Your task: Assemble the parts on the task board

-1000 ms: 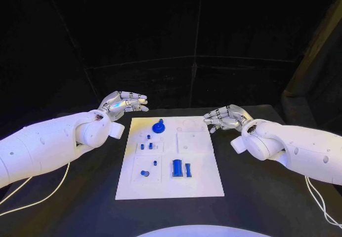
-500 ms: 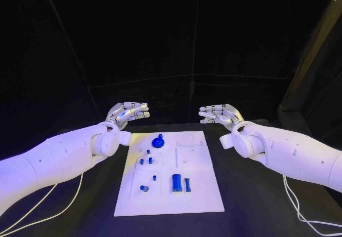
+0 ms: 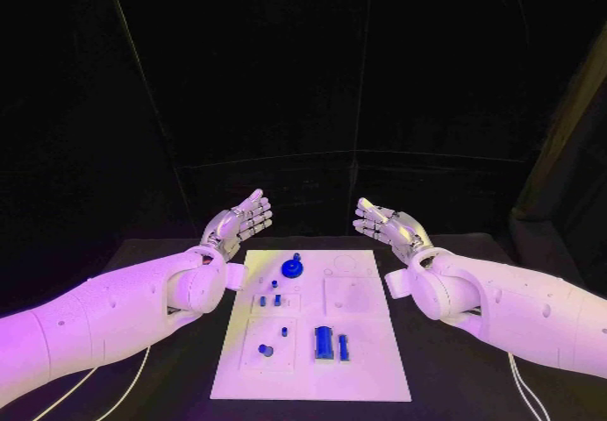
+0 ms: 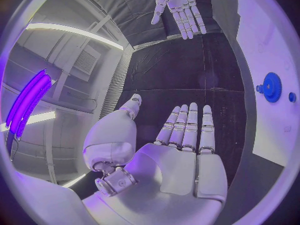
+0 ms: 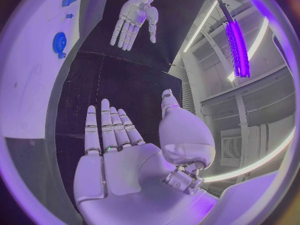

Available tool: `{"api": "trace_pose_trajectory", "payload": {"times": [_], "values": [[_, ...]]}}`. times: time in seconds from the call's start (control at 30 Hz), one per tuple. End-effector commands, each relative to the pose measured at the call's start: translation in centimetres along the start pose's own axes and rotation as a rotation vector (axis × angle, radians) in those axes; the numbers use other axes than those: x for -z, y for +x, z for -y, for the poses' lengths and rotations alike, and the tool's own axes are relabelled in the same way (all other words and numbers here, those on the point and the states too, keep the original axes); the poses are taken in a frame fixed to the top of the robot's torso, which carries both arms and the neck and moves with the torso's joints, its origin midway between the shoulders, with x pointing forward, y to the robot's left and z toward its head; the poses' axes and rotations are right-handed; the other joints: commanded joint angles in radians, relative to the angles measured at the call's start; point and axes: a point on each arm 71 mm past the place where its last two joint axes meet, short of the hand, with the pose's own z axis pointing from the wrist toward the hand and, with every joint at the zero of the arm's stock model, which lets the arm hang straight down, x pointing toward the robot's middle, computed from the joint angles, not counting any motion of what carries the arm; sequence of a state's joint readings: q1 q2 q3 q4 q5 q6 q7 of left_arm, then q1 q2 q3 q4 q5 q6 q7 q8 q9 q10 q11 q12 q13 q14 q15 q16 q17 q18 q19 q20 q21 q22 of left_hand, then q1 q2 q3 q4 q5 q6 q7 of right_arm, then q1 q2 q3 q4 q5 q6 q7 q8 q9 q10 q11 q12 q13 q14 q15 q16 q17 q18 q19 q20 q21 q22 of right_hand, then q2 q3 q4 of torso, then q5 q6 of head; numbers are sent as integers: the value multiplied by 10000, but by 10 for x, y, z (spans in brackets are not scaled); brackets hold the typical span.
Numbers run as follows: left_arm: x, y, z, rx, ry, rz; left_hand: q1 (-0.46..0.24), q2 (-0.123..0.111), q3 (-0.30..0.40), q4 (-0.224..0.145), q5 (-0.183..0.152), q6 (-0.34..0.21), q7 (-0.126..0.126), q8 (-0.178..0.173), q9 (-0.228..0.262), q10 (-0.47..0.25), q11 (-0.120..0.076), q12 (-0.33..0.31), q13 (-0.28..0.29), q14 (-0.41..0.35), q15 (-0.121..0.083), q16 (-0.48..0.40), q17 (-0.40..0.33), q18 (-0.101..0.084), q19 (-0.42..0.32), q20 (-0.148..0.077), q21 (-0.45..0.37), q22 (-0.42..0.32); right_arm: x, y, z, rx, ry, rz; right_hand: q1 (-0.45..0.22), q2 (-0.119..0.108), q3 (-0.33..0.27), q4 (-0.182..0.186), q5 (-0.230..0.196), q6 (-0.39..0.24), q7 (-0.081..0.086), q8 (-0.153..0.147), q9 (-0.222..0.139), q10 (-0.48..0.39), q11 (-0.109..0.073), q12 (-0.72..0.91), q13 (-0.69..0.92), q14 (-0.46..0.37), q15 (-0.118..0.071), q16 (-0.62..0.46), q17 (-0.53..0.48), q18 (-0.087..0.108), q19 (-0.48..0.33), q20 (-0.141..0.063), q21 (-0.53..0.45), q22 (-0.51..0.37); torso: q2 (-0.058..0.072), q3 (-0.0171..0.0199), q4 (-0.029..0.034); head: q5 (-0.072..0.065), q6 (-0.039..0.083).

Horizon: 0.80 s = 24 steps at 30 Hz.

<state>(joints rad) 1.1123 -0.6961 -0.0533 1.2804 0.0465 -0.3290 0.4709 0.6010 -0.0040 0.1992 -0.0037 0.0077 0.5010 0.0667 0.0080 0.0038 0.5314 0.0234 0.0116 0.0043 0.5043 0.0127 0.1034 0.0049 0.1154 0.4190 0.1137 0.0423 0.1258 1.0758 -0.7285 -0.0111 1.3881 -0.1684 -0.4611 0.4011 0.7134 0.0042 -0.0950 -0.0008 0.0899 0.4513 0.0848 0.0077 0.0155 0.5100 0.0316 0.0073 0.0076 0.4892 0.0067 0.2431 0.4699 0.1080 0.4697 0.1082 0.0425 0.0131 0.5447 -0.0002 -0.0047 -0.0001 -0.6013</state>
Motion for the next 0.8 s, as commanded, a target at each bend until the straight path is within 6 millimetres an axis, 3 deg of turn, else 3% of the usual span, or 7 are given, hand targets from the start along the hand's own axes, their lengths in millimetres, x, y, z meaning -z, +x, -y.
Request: {"api": "trace_pose_trajectory", "payload": {"times": [0.03, 0.07, 0.1, 0.13, 0.17, 0.2, 0.8], "values": [[13, 7, 4, -833, 355, 1318, -1917, 40, -639, 37, -77, -1593, -667, -80, -38, -1691, -234, -116, -43, -1606, -127, -332, -49, -409, -1336, -363, -423, -401, 13, 1, -6, -315, -224, 1761, -2284, -42, 950, 8, -899, -1444, -848, -77, -155, -1635, -316, -73, -76, -1564, -67, -779, -1506, -324, -1504, -347, -425, -131, -5, 2, 47, 1, 13], [17, 11, 5, -865, 366, 1415, -2074, 40, -686, 37, -77, -1726, -667, -80, -38, -1833, -234, -116, -43, -1740, -127, -1034, -49, -453, -1446, -395, -423, -434, 16, 3, -7, -371, -213, 1856, -2469, -42, 950, 8, -899, -1563, -848, -77, -155, -1774, -316, -73, -76, -1692, -67, -844, -1629, -324, -1629, -372, -425, -131, -5, 2, 47, 1, 13], [21, 14, 5, -895, 377, 1506, -2227, 40, -739, 37, -77, -1859, -667, -80, -38, -1970, -234, -116, -43, -1867, -127, -1034, -49, -1154, -1554, -421, -423, -467, 19, 5, -8, -419, -200, 1941, -2650, -42, 950, 8, -899, -1678, -848, -77, -155, -1902, -316, -73, -76, -1819, -67, -906, -1748, -324, -1748, -1082, -425, -131, -5, 2, 47, 1, 13], [25, 16, 6, -924, 389, 1592, -2374, 40, -787, 37, -77, -1979, -667, -80, -38, -2098, -234, -116, -43, -1994, -127, -1034, -49, -1154, -1656, -1137, -423, -496, 21, 6, -8, -462, -186, 2017, -2826, -42, 950, 8, -899, -1789, -848, -77, -155, -2023, -316, -73, -76, -1939, -67, -965, -1864, -324, -1857, -1082, -425, -131, -5, 2, 47, 1, 13], [28, 19, 6, -950, 400, 1669, -2517, 40, -836, 37, -77, -2101, -667, -80, -38, -2226, -234, -116, -43, -2113, -127, -1034, -49, -1154, -1754, -1137, -423, -526, 24, 8, -9, -496, -173, 2082, -2993, -42, 950, 8, -899, -1898, -848, -77, -155, -2144, -316, -73, -76, -2053, -67, -1021, -1975, -328, -1967, -1082, -425, -131, -5, 2, 47, 1, 13], [31, 21, 7, -974, 410, 1739, -2653, 40, -882, 37, -77, -2211, -667, -80, -38, -2345, -234, -116, -43, -2226, -127, -1034, -49, -1154, -1842, -1137, -423, -556, 26, 9, -9, -525, -161, 2136, -3143, -42, 950, 8, -899, -1994, -848, -77, -155, -2253, -316, -73, -76, -2155, -67, -1074, -2073, -1080, -2056, -1082, -425, -131, -5, 2, 47, 1, 13], [46, 32, 11, -1093, 467, 2071, -4394, 40, -1992, 37, -77, -3664, -667, -80, -38, -3884, -234, -116, -43, -3694, -127, -1034, -49, -1154, -3064, -1137, -423, -1258, 31, 12, -11, -592, -127, 2270, -5188, -42, 950, 8, -899, -3287, -848, -77, -155, -3708, -316, -73, -76, -3562, -67, -2431, -3422, -1080, -3414, -1082, -425, -131, -5, 2, 47, 1, 13]]}}
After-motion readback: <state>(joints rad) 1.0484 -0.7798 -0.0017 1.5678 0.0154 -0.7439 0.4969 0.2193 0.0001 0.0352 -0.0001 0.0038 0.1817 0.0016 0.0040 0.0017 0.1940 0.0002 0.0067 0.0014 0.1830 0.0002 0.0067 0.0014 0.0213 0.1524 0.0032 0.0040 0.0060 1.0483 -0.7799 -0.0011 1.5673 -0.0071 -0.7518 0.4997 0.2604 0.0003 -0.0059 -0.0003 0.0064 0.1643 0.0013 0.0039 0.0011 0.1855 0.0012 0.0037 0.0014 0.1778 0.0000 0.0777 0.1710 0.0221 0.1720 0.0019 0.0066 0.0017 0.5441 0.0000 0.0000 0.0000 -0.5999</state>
